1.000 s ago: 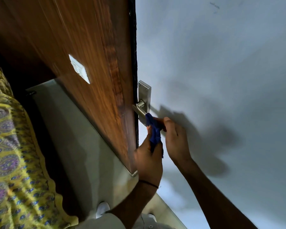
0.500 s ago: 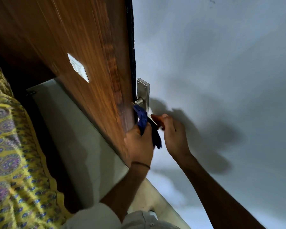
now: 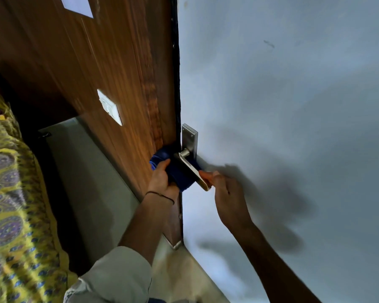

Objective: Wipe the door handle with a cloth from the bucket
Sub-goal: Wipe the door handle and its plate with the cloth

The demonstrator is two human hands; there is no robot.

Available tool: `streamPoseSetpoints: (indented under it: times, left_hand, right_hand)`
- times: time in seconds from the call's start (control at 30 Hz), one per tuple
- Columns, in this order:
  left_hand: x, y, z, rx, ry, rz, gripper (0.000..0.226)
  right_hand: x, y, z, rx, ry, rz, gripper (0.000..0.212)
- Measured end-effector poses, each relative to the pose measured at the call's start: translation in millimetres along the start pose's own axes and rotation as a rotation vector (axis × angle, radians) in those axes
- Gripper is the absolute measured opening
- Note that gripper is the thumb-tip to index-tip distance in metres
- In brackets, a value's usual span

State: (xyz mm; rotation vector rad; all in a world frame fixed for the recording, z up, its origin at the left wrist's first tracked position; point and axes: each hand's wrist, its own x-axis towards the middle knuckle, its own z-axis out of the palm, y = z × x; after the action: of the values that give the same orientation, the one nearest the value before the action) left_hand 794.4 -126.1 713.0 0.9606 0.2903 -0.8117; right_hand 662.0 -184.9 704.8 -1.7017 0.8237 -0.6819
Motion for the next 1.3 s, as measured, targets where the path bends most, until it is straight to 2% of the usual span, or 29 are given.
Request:
streamPoseSetpoints:
  times: [0.03,0.13,0.2,0.3,0.43,0.5,0.6,0.67,0.73,0.83,0.9,1.07,1.2,1.3]
  left_hand:
    - [-3.4,-8.1,-2.0,0.001,-0.007,0.007,0.015]
    - [-10.0,-34.6,-17.8,-0.020,-0.071,-0.045,0.038]
    - [-12.9,-40.3,-23.3,-0.063,-0.104,-0.082,0.041]
    - [-9.9,-31.9,-22.0,-0.049,-0.094,-0.078,0.033]
    - [1.5,2.0,-3.7,-0.037,0.009,0.046,0.009]
    - [3.9,7.2,4.5,0.025,0.081,0.172,0.010]
    - [4.0,-12.5,0.9,0.440,0.151,0.530,0.015]
    - [-1.3,-23.7,-9.0,0.756,0.094,0.861,0.031]
    - [-1.8,-30.1,-19.0,1.036,-0.039,1.119,0.042]
    - [2.5,-30.4,-26.3,1.398,-0.121,1.282,0.045]
    - [7.8,-23.2,-25.7,1.461,-0.121,1.304,0.043]
    - [15.4,-8.6,-17.3,1.391,-0.066,1.203,0.043]
    - [4.2,-28.3,-32.6,1.470,-0.150,1.321,0.041]
    - [-2.9,-37.2,-40.3,1.449,-0.177,1.327,0.043]
  right_hand:
    - [0.0,0.3,-0.7,0.018,-0.006,0.010,0.039]
    - [-0.9,0.4,-2.4,0.037,-0.020,0.017,0.039]
    - [-0.9,2.4,-3.2,0.013,-0.016,0.020,0.037]
    - [-2.4,2.8,-3.5,-0.019,-0.019,0.020,0.044]
    - [-3.3,-1.2,-5.2,-0.111,-0.022,-0.016,0.051]
    - [-1.8,-1.5,-5.2,-0.136,-0.033,-0.025,0.054]
    - [1.5,0.6,-2.6,-0.121,-0.021,-0.021,0.053]
    - [2.1,1.1,-0.5,-0.112,-0.008,-0.024,0.055]
    - [2.9,2.5,0.2,-0.120,0.002,-0.038,0.058]
    - [5.0,5.6,1.0,-0.134,0.028,-0.040,0.050]
    - [4.6,6.9,1.3,-0.117,0.045,-0.017,0.053]
    - [4.4,6.3,2.0,-0.098,0.029,-0.018,0.054]
    - [3.5,1.9,1.0,-0.126,0.036,-0.045,0.047]
    - [0.8,1.2,1.0,-0.064,0.037,-0.037,0.044]
